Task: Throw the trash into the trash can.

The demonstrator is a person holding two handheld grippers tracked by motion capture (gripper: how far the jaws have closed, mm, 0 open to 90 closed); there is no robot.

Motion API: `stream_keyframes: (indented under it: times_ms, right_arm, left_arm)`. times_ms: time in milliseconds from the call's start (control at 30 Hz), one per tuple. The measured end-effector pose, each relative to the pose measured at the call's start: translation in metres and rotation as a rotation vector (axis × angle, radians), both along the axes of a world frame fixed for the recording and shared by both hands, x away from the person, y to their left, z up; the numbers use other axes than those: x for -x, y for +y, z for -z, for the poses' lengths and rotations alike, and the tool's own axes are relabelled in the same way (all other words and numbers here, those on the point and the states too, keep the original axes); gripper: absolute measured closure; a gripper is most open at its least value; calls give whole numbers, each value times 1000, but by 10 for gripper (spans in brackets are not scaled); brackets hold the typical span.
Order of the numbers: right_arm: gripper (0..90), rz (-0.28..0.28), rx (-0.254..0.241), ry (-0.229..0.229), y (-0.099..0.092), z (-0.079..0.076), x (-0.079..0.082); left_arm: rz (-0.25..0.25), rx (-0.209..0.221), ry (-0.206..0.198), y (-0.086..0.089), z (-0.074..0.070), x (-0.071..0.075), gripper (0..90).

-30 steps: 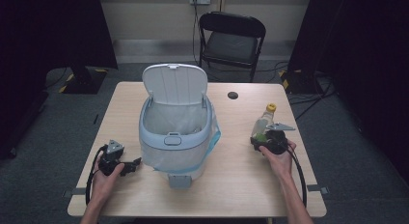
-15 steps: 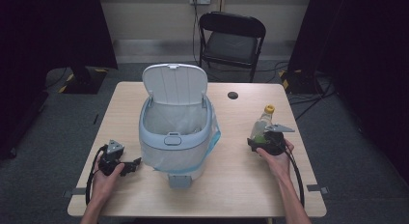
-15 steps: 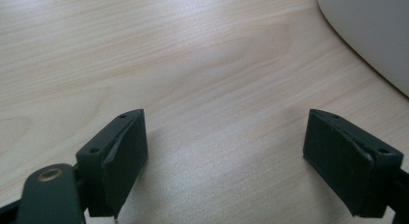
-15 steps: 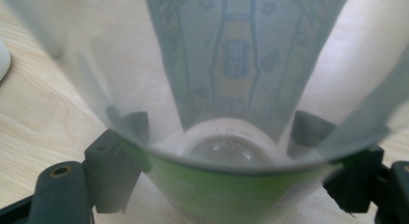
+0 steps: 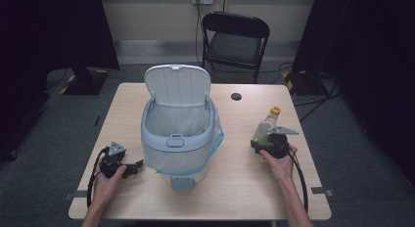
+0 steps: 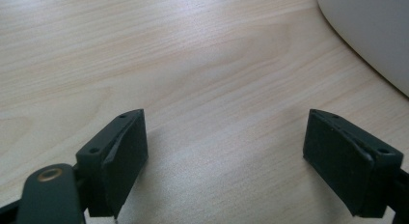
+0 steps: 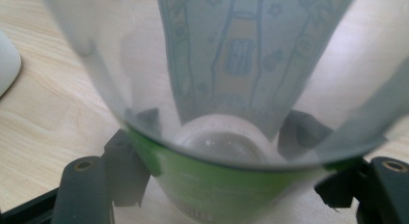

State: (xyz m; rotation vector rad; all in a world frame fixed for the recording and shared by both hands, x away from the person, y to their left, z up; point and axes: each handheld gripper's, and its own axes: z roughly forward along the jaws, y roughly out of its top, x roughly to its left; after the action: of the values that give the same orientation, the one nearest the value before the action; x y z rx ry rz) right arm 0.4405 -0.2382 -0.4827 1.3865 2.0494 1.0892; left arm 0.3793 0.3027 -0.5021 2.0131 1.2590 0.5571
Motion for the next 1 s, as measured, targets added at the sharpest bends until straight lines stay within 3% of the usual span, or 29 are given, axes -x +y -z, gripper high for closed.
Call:
stream_keyframes:
  times_ms: [667,1000]
  right_arm:
    - [274,-37,-50,-18,1,-15,14]
    - [274,-33,-49,-34,1,-24,20]
  left_arm:
    - [1,1,0,0,0,0,153]
    - [1,1,0,0,0,0,153]
